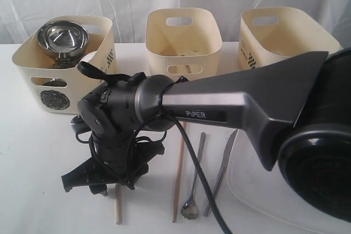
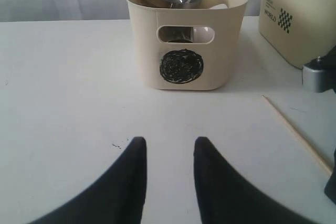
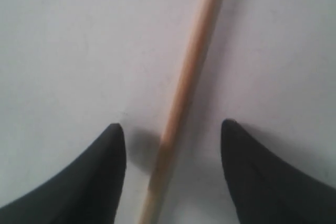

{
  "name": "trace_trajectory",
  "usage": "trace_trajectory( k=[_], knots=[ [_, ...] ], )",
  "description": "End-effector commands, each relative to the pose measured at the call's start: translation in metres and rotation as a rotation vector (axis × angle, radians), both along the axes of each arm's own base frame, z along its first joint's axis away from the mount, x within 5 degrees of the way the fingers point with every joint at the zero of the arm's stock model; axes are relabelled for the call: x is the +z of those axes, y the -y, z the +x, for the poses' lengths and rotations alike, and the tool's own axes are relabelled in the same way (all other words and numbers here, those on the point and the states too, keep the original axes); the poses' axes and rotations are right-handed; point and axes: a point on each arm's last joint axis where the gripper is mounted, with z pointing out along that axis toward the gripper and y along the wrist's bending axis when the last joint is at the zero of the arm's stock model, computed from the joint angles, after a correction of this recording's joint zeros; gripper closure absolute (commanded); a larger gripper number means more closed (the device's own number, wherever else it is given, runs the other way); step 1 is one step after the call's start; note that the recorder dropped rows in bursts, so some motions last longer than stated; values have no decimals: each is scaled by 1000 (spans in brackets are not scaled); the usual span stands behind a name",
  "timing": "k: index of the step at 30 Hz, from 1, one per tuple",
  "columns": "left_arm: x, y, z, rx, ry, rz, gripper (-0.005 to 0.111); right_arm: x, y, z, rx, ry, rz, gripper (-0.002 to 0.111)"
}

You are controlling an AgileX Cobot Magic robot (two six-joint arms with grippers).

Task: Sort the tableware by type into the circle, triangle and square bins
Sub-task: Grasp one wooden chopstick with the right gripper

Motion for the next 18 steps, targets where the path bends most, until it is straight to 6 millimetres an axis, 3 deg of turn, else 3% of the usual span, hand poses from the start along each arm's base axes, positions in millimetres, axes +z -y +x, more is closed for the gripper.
trace_trajectory(
  k=[1,18],
  knots=[
    [-2,0,0,-3,-4,-2,70,-8,2,0,15,-5,-43,58],
    [-2,0,0,-3,-4,-2,70,-4,0,1,18,19,-20,108]
  ],
)
